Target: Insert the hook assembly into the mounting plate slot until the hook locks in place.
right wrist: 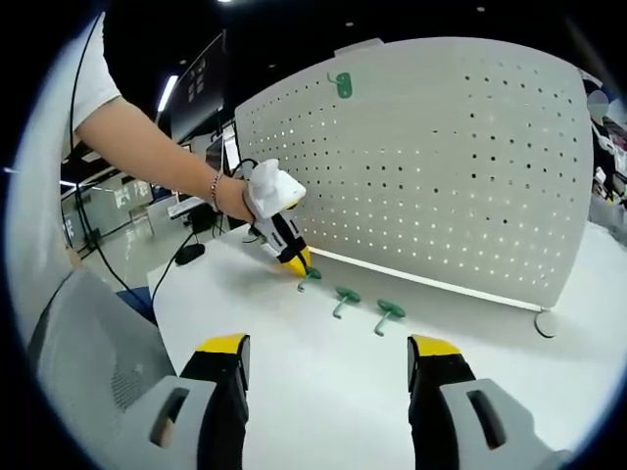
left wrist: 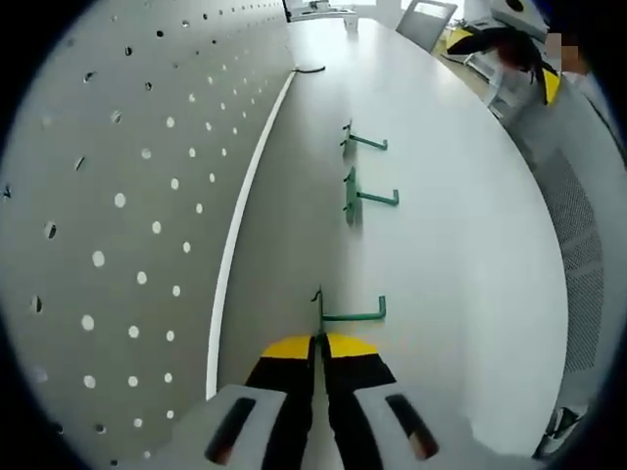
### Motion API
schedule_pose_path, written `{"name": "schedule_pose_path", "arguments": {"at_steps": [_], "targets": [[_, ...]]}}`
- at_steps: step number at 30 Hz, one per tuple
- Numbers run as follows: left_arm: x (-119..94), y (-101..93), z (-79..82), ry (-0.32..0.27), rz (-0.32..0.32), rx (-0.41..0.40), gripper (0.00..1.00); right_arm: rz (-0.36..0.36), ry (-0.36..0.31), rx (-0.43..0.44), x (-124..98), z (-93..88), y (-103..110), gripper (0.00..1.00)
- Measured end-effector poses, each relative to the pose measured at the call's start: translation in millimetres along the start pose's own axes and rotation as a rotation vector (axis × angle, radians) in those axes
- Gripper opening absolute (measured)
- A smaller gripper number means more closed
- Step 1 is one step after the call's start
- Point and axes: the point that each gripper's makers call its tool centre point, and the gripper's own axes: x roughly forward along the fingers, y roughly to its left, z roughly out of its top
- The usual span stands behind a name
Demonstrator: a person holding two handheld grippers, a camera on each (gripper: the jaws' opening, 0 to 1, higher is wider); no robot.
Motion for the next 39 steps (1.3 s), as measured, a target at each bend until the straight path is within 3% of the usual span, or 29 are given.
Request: {"name": "schedule_pose_path", "arguments": {"at_steps": [15, 18, 21, 27, 39], "targets": [[0, 0.3, -0.4, -0.007, 0.007, -0.007, 0.03, 0.0, 0.001, 0.009, 0, -1.4, -1, 0.63], [-1, 3.1, -1.2, -0.024, 0.027, -0.1, 0.03, -0.005, -0.006, 0.013, 0, 0.3, -2, 0.63], [-4, 0.1, 7.0, -0.072, 0.032, -0.034, 0.02, -0.008, -0.01, 0.019, -1, 0.9, -4, 0.63], [-13, 5.4, 17.3, -0.146, 0.07, -0.057, 0.02, -0.009, -0.012, 0.022, -1, 0.8, -4, 0.63], [-26, -2.0, 27.9, -0.215, 0.099, -0.056, 0.02, -0.007, -0.011, 0.016, -1, 1.5, -3, 0.63]]}}
